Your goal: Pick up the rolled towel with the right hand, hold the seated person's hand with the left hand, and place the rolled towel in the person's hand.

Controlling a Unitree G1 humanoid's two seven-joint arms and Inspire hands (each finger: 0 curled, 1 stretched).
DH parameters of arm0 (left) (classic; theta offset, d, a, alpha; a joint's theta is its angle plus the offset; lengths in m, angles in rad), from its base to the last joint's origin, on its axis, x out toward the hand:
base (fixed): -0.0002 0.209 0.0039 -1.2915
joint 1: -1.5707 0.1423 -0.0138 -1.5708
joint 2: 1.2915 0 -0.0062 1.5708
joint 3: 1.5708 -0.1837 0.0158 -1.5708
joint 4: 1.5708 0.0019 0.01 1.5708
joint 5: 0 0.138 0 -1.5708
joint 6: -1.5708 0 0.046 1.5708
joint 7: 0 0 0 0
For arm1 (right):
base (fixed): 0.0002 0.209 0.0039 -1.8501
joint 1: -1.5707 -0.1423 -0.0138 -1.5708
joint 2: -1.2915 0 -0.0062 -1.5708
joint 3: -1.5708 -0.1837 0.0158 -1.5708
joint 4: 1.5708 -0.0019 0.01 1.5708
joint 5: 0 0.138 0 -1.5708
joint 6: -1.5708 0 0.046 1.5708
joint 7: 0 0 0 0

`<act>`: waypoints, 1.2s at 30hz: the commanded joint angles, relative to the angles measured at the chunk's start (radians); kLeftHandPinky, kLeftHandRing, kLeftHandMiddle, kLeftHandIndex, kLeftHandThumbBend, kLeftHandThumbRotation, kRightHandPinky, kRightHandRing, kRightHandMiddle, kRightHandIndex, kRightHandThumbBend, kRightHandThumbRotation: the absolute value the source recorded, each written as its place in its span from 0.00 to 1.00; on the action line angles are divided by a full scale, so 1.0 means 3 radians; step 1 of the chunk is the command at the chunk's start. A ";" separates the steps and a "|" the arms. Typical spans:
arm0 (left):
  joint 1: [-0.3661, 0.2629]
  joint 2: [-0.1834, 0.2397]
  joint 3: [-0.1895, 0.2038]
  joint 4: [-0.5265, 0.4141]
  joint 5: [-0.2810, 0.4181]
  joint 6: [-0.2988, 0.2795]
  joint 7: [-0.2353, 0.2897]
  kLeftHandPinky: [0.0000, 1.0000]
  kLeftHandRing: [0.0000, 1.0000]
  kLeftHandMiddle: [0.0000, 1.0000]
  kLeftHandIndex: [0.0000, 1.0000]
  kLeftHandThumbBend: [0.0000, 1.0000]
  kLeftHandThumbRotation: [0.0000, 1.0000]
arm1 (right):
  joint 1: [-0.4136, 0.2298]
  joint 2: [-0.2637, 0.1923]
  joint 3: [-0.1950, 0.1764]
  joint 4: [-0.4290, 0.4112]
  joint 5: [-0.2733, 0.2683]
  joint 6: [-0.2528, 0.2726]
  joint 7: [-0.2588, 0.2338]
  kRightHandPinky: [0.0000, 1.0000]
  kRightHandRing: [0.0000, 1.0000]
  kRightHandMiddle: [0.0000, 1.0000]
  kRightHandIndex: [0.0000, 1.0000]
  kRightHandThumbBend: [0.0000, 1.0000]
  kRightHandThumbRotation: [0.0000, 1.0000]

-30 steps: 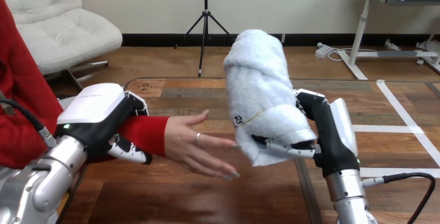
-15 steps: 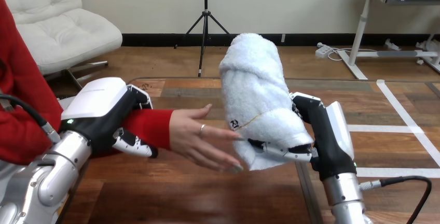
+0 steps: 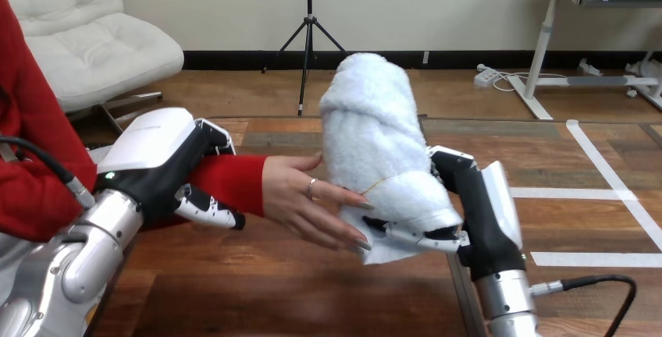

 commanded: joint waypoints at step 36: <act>-0.0557 -0.0028 0.0222 -0.0228 -0.0232 -0.0045 0.0109 0.33 0.37 0.41 0.40 0.84 0.00 | 0.0103 0.0294 0.0232 -0.0853 0.0098 -0.0131 0.0366 0.31 0.35 0.41 0.44 0.69 0.00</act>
